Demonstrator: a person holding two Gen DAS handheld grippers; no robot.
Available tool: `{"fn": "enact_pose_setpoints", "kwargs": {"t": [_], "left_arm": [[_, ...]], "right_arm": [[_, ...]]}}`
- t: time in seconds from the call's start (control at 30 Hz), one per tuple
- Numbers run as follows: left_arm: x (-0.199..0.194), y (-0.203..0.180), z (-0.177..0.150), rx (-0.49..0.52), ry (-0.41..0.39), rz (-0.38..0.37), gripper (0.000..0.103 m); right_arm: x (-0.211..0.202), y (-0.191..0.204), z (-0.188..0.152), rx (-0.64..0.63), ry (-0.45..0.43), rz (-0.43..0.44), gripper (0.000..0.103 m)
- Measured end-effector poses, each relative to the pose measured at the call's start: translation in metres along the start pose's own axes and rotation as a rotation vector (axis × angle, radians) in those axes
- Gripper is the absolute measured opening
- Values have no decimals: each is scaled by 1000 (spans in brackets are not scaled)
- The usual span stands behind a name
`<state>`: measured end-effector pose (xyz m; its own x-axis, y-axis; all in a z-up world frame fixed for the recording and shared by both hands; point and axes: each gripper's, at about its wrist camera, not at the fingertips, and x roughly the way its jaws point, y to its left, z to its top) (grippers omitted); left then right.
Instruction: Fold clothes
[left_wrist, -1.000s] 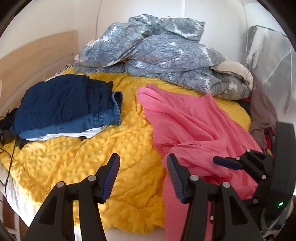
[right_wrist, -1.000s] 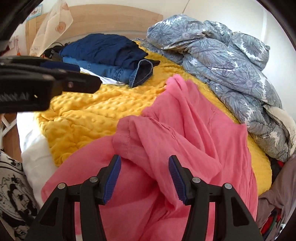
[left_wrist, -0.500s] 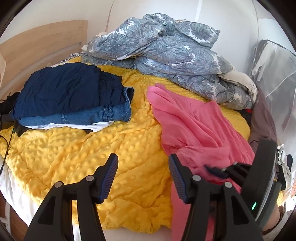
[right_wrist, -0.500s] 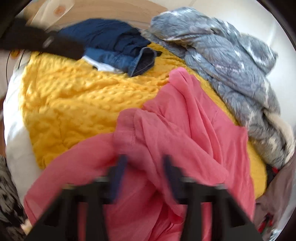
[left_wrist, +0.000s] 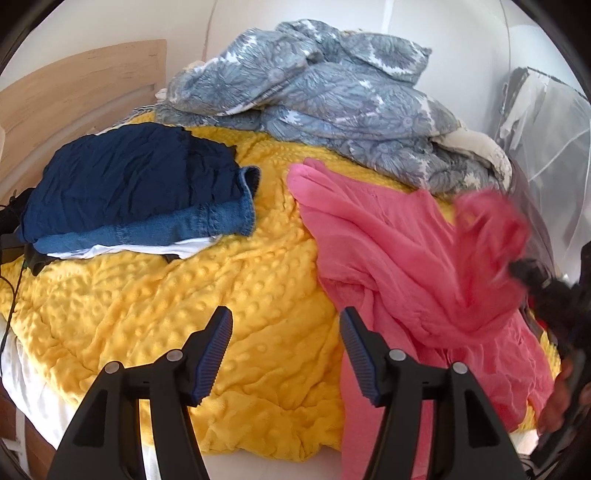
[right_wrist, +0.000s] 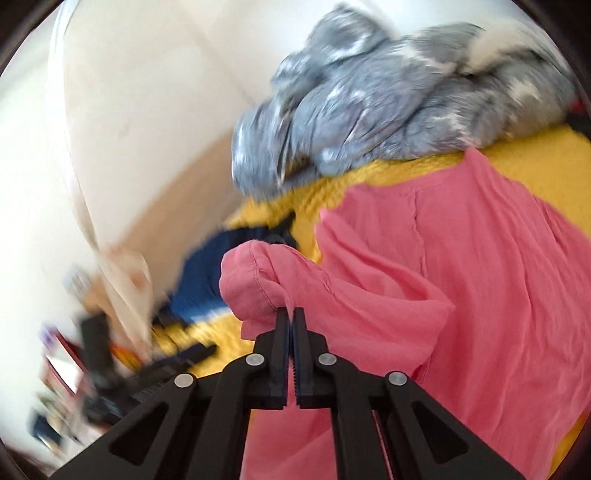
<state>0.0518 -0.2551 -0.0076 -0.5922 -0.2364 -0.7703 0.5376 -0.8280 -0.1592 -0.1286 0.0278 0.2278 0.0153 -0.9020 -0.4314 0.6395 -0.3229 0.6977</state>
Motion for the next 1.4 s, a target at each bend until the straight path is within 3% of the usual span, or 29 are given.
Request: {"fn": "enact_pose_setpoints", "kwargs": {"t": [0.17,0.33,0.5,0.7,0.93,1.1,1.17,1.27,1.4], "left_arm": [[10,-9,-5,27,46,-6,64],[22,-15,-10,29,108,-32,64],[40,-27,-18,71,194,-36,64],[46,-27,-24,75,239,-63,64],[52,-37,-28,100,263,-72,64],[40,-45,-26,121,201,-89,64],[35,-49,-24,131,168,-97,64],[32,-58,-22,154,142,-104,65],[33,-69,-22,181,139,-106,65]], "right_arm": [[-28,-28,6,128,-54,30,1],[-40,-56,-1,283,-51,118,2],[-45,-71,-7,344,-47,109,4],[-50,-99,-22,438,-5,73,5],[-65,-104,-26,418,32,0,6],[-77,-93,-38,359,90,-21,7],[-84,-80,-41,285,87,-53,25],[-102,-52,-43,130,33,-122,42],[-122,-20,-41,-39,-88,-178,47]]}}
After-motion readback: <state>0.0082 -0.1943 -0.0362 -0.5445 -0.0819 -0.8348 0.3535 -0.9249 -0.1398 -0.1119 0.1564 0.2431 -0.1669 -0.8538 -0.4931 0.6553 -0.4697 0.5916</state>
